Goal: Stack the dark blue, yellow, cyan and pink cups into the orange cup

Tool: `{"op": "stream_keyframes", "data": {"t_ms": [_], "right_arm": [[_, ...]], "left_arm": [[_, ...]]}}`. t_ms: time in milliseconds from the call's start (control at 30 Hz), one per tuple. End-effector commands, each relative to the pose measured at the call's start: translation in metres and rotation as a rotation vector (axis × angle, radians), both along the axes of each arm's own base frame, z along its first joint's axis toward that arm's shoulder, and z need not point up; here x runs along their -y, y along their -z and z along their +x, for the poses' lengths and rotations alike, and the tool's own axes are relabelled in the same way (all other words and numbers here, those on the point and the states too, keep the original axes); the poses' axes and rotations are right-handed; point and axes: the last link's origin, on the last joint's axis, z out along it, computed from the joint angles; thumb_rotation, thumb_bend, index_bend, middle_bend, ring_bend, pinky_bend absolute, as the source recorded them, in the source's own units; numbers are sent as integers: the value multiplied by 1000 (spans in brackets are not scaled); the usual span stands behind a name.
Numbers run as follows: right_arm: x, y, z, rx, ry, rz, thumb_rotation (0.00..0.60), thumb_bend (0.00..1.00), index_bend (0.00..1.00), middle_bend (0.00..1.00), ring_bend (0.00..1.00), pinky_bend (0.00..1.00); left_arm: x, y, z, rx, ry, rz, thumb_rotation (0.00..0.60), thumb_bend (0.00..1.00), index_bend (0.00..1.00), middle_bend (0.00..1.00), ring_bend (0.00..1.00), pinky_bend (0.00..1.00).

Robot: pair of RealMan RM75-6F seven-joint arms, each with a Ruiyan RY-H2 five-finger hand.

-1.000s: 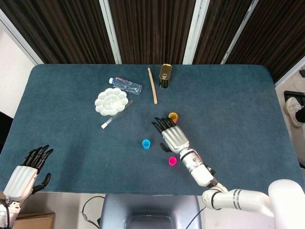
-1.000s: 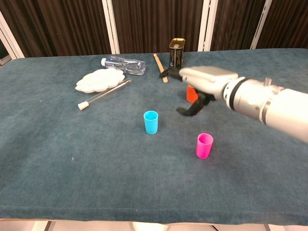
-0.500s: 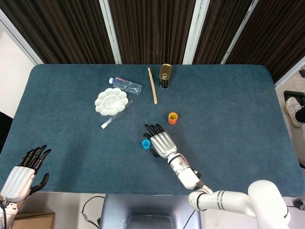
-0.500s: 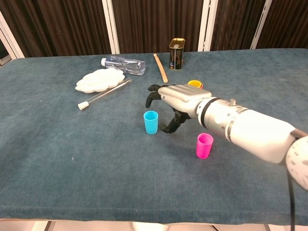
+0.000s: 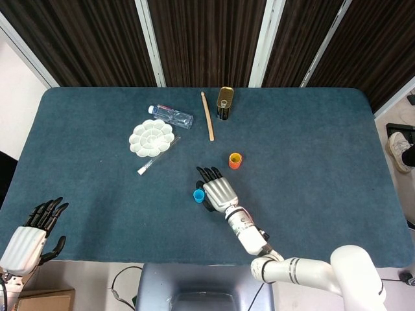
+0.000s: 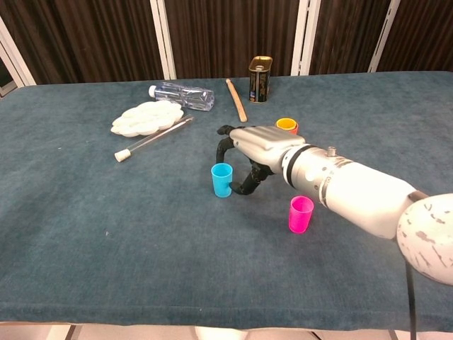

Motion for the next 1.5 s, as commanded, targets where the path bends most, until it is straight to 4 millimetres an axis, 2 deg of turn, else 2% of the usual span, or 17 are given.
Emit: {"op": "stream_keyframes", "data": {"t_ms": [33, 300, 667, 800, 933, 1033, 1233, 1500], "right_arm": [[0, 1, 0, 2, 4, 3, 600, 495, 471, 0, 0, 0], [-1, 3, 2, 12, 6, 15, 600, 495, 488, 0, 0, 0], [0, 1, 3, 17, 10, -18, 600, 495, 605, 16, 0, 0], [7, -15, 8, 72, 13, -76, 600, 496, 604, 16, 0, 0], [26, -47, 11, 164, 9, -235, 600, 495, 598, 16, 0, 0], [43, -63, 1, 154, 36, -320, 600, 496, 596, 16, 0, 0], [63, -79, -23, 70, 111, -369, 600, 496, 595, 16, 0, 0], [71, -72, -38, 19, 155, -360, 600, 496, 596, 25, 0, 0]], "left_arm": [[0, 0, 0, 0, 0, -1, 600, 460, 0, 0, 0, 111], [0, -1, 0, 3, 3, 0, 600, 460, 0, 0, 0, 110], [0, -1, 0, 5, 3, 1, 600, 459, 0, 0, 0, 110], [0, -1, -1, 2, 0, 0, 600, 459, 0, 0, 0, 110], [0, 0, -1, 0, -1, -2, 600, 459, 0, 0, 0, 110], [0, 1, 0, -2, 1, -3, 600, 459, 0, 0, 0, 110], [-2, 4, 1, -9, 0, -11, 600, 461, 0, 0, 0, 110], [-4, 8, 1, -19, -6, -22, 600, 459, 0, 0, 0, 110]]}}
